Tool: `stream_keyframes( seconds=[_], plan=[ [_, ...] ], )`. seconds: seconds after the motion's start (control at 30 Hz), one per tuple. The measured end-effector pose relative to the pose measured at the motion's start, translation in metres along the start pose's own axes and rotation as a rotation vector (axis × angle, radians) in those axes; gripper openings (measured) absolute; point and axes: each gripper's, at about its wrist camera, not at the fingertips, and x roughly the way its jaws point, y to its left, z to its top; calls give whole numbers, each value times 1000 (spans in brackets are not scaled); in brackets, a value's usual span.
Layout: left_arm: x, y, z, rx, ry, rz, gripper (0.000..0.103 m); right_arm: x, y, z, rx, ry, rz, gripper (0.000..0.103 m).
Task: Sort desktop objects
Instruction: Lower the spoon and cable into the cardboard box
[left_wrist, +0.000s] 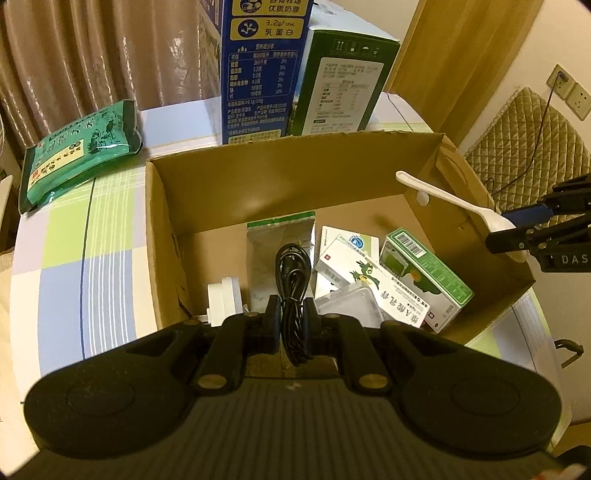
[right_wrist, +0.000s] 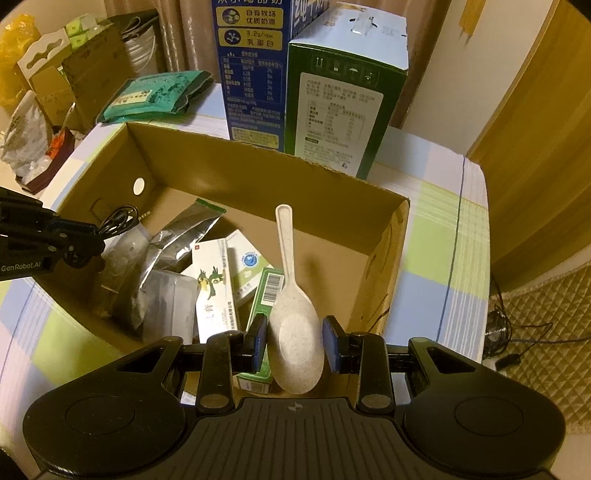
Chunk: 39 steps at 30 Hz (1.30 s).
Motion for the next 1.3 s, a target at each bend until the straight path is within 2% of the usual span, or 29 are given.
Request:
stream_keyframes(
  seconds=[0.87, 0.97, 1.3],
  plan=[
    [25, 13, 14, -46, -7, -24, 9, 23, 0, 17, 2, 22, 5, 29],
    [25, 16, 16, -70, -20, -29, 19, 26, 1, 17, 4, 23, 6, 29],
    [19, 24, 10, -68, -36, -15, 19, 30, 1, 19, 11, 30, 4, 29]
  ],
)
